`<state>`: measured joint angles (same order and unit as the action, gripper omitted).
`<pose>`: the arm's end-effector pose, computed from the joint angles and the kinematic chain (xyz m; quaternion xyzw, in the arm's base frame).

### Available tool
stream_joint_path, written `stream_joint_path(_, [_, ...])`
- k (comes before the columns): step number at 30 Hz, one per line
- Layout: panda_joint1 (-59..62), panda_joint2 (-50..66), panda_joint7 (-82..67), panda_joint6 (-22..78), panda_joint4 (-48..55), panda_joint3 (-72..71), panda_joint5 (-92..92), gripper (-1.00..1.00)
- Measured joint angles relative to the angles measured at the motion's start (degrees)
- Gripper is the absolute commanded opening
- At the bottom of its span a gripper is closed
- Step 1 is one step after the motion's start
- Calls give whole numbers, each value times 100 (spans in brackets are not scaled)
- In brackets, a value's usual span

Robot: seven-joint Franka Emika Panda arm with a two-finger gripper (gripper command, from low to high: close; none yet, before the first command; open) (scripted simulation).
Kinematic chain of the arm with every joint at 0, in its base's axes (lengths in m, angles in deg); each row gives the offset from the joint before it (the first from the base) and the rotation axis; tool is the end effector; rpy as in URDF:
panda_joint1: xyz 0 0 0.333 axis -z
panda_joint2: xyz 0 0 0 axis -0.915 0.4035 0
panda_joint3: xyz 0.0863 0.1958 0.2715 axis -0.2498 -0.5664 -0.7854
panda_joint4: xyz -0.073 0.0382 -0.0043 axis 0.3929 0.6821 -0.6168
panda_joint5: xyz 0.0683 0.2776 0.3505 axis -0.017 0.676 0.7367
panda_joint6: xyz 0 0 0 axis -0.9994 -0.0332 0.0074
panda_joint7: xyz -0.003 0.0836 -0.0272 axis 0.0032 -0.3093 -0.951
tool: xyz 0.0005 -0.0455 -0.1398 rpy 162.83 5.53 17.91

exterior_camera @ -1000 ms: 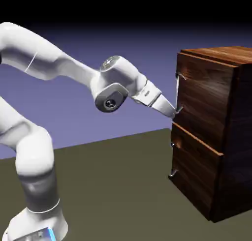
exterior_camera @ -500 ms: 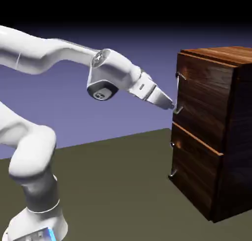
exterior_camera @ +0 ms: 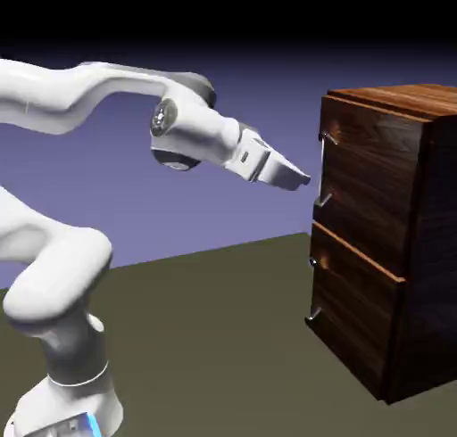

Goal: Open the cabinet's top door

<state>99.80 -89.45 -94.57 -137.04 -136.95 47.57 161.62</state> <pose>0.4230 -0.0060 0.5062 -0.7551 0.3561 -0.4930 0.2449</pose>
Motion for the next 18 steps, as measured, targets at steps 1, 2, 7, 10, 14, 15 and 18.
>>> stream_joint_path(1, [89,-48,-165,32,19,-97,249,0])
stream_joint_path(2, [177,-96,-330,64,37,-194,498,0])
stream_joint_path(7, [620,-335,-1154,225,131,-680,1745,0])
stream_joint_path(10, [886,-479,-1649,321,187,-972,2492,0])
stream_joint_path(14, [1240,-671,-2308,450,262,-1360,3489,0])
stream_joint_path(15, [1329,-719,-2473,482,281,-1457,3738,0])
stream_joint_path(18, [1595,-863,-2968,578,337,-1749,4486,0])
